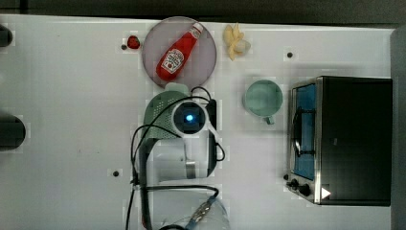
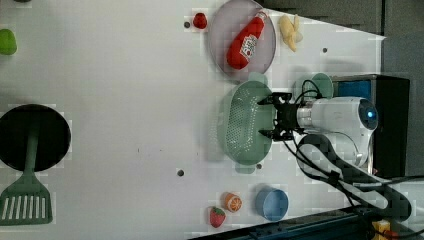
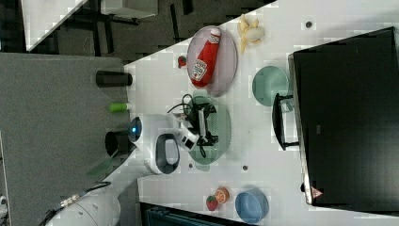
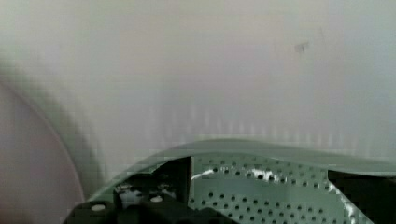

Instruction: Drag strainer left to right.

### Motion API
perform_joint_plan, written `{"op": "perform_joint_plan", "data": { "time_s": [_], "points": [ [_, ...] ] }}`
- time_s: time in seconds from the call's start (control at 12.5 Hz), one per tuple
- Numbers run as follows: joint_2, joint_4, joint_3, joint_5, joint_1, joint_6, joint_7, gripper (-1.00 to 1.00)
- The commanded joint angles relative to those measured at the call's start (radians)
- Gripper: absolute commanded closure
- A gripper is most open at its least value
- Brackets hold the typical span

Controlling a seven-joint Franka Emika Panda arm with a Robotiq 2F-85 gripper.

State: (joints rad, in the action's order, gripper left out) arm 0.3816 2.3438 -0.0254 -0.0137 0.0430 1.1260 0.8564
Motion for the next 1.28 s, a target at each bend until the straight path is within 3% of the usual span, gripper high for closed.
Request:
{"op": "perform_joint_plan", "data": {
  "time_s": [0.08,0.8,1.12,1.28],
  "points": [
    [0.006,0.026,0.042,0.003,-0.02,0.005,-0.17,-1.0],
    [0.005,0.027,0.185,0.003,-0.029,0.019,-0.38,-1.0],
    [-0.039,0.02,0.151,0.003,-0.026,-0.001,-0.381,-1.0],
    [-0.115,0.02,0.107,0.003,-0.025,-0.099,-0.383,-1.0]
  ]
}}
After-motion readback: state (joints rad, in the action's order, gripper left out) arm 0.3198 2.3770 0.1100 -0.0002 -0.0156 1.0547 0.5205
